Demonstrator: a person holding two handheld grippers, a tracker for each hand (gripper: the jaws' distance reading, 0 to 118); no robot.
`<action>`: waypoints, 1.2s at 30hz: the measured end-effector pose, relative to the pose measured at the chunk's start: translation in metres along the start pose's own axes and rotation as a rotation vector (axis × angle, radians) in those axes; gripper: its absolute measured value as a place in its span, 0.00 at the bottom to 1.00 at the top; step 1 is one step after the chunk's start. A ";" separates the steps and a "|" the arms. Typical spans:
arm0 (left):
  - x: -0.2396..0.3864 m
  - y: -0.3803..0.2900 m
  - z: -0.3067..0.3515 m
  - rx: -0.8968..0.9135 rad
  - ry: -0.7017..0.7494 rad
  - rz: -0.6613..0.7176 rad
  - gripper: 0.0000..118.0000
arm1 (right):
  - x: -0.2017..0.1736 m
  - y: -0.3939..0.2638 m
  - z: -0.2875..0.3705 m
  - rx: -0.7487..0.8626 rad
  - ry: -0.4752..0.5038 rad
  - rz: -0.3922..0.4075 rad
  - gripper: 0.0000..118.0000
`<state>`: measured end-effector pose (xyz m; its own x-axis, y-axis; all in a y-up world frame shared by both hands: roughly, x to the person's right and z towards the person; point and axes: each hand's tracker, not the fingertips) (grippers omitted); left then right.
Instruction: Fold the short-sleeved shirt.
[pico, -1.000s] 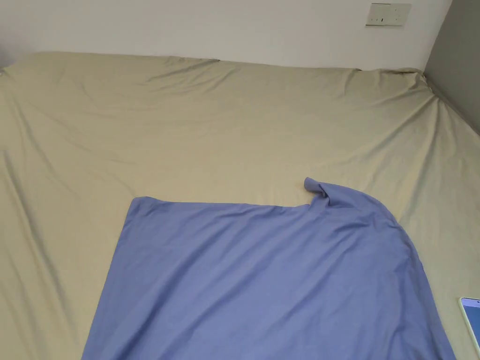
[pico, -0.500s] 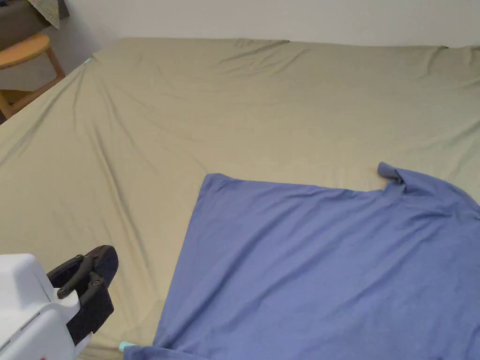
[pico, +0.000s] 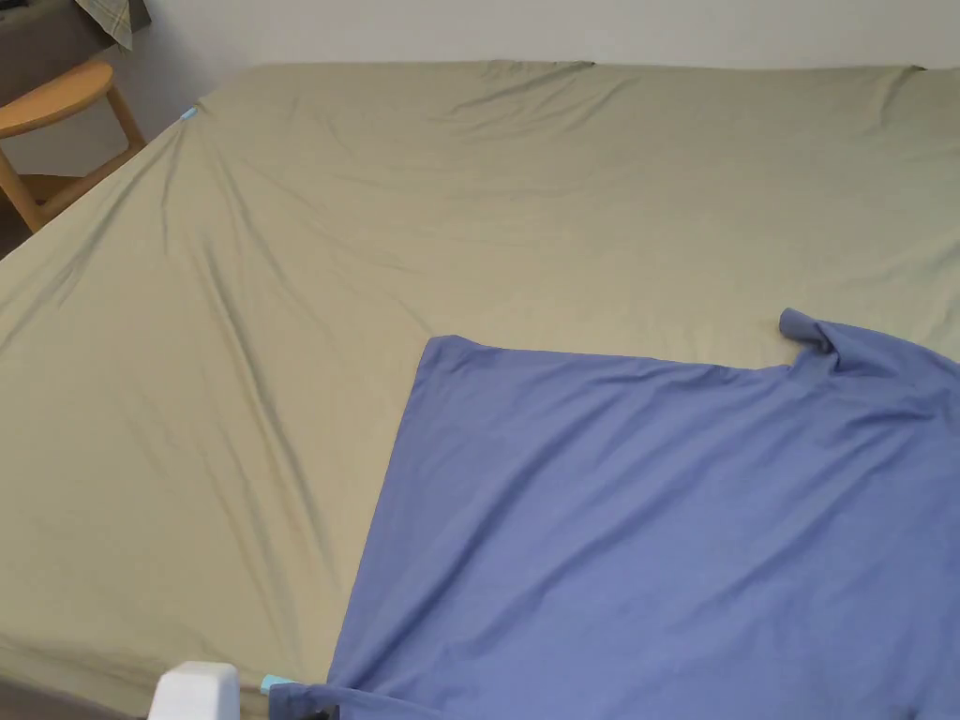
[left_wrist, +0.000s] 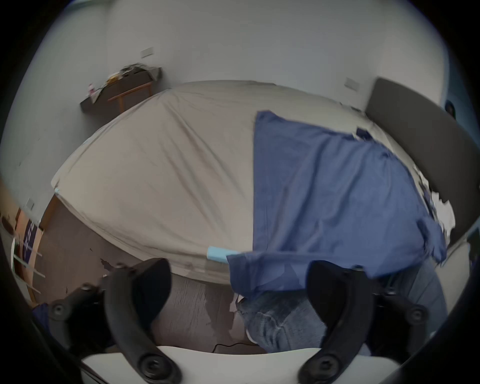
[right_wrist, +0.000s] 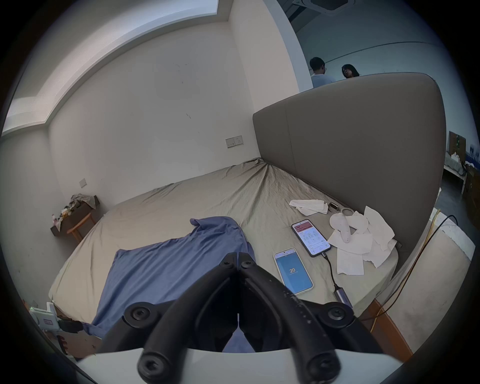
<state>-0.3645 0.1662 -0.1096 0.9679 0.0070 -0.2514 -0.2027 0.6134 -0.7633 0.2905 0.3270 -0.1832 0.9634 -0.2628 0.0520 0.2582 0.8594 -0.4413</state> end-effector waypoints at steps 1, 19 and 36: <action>0.009 -0.002 0.001 -0.024 0.003 0.002 0.90 | 0.010 -0.001 -0.001 -0.002 -0.003 0.001 0.00; 0.034 0.011 0.008 -0.033 -0.102 -0.039 0.03 | -0.060 -0.004 -0.004 -0.051 -0.043 0.062 0.00; 0.067 0.077 0.070 0.257 -0.174 -0.009 0.03 | -0.005 -0.086 -0.070 -0.431 -0.091 0.133 0.88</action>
<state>-0.3046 0.2694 -0.1433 0.9848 0.1224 -0.1229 -0.1715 0.7934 -0.5841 0.2590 0.2240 -0.2084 0.9936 -0.1060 0.0397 0.0970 0.6175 -0.7806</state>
